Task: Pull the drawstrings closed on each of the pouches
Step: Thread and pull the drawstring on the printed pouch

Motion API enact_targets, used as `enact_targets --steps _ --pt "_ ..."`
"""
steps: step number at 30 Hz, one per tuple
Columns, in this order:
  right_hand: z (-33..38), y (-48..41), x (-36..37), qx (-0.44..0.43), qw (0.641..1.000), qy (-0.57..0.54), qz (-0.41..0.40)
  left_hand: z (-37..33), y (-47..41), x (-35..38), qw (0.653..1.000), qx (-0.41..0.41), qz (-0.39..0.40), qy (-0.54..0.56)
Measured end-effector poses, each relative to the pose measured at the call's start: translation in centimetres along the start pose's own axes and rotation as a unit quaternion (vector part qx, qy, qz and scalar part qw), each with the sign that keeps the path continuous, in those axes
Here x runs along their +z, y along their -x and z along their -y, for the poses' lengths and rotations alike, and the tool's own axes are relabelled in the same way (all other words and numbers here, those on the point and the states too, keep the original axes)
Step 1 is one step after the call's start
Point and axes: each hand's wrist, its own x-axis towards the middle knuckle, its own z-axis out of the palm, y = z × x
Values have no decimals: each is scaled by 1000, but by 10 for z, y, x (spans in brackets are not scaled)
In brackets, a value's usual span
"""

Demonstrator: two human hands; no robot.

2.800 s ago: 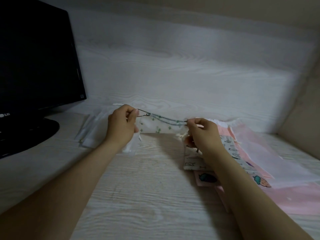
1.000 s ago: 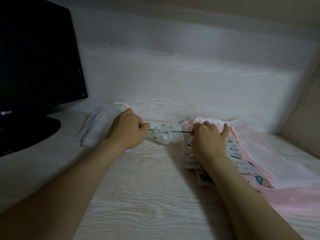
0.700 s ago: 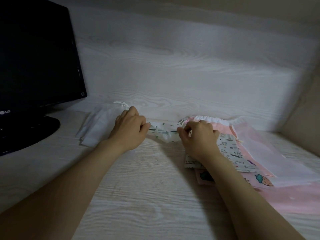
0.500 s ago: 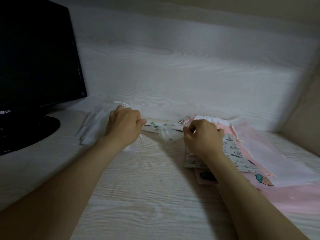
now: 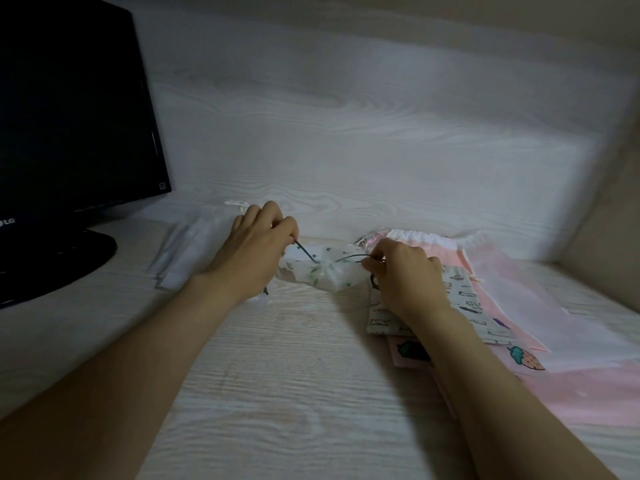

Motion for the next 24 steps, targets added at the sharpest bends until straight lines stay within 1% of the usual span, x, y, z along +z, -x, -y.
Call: enact_targets --steps 2,4,6,8,11,13,15,17,20,22,24 --pt "0 0 1 -32 999 17 5 -1 -2 -2 1000 -11 -21 -21" --pt "0 1 1 -52 997 60 -3 -2 -5 -5 999 -19 -32 -26" --pt "2 1 -2 -54 994 93 -23 -6 -6 -9 999 -29 -36 -19" --pt "3 2 -4 -37 994 92 -43 -13 -6 -13 997 -57 -49 -9" --pt "5 3 -5 25 999 10 -45 -26 -6 -16 993 -102 -55 21" --pt "8 2 -3 44 995 -70 -58 -34 -6 -16 992 -95 -70 52" --pt "12 1 2 36 987 -134 -78 -37 -7 -14 991 -68 -90 77" --pt "15 2 4 4 981 -168 -98 -39 -9 -11 986 -55 -105 119" --pt "19 3 5 -39 976 -179 -115 -48 -8 -4 970 -72 -116 200" --pt "22 4 4 -49 975 -179 -123 -56 -7 3 956 -102 -98 257" --pt "25 5 0 -33 969 -222 -106 -61 -6 9 943 -128 -58 301"
